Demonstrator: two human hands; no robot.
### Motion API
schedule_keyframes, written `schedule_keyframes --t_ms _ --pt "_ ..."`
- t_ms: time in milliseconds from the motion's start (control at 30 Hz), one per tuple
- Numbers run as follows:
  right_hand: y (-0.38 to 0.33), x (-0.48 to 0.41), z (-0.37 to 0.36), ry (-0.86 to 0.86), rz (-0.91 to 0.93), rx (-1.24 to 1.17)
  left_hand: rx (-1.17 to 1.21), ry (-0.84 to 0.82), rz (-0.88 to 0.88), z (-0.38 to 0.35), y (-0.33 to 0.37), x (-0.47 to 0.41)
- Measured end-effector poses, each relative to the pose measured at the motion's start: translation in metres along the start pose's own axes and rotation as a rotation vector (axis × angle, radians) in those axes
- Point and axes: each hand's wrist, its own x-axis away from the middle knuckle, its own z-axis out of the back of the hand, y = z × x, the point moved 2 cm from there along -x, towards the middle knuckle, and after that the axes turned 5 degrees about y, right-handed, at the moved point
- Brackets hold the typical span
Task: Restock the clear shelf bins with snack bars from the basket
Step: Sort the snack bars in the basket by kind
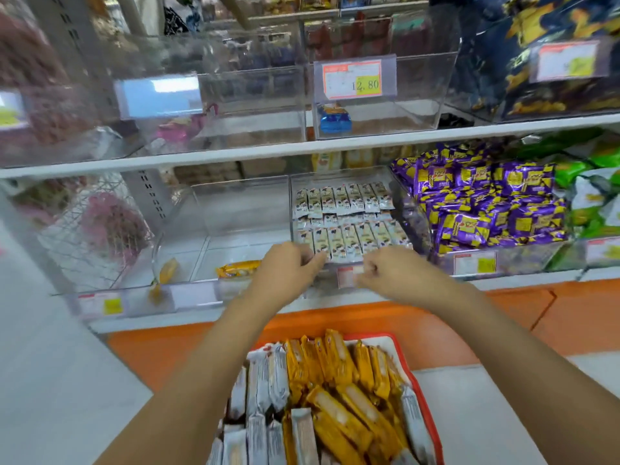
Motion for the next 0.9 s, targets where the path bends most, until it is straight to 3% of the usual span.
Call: schedule_keyframes --t_ms 167,267,333,467,567,700,900 --pt "-0.036 0.06 -0.062 -0.3 0.119 0.095 -0.065 -0.488 0.203 -0.002 -0.068 0.094" --pt "-0.062 0.082 -0.098 -0.437 0.162 0.165 -0.263 -0.734 0.31 -0.015 -0.1 0.143" --pt "-0.079 0.092 -0.121 -0.489 0.157 0.16 -0.293 -0.726 0.371 -0.026 -0.11 0.166" --pt "-0.098 0.109 -0.167 -0.587 0.25 0.346 -0.172 -0.486 0.407 -0.043 -0.104 0.195" --pt "-0.097 0.116 -0.191 -0.602 0.3 0.438 -0.254 -0.641 0.301 -0.064 -0.104 0.206" --pt "-0.092 0.11 -0.204 -0.501 0.345 0.401 -0.405 -0.817 0.182 -0.075 -0.114 0.207" --pt "-0.083 0.091 -0.192 -0.33 0.346 0.29 -0.433 -0.797 0.069 -0.077 -0.119 0.196"
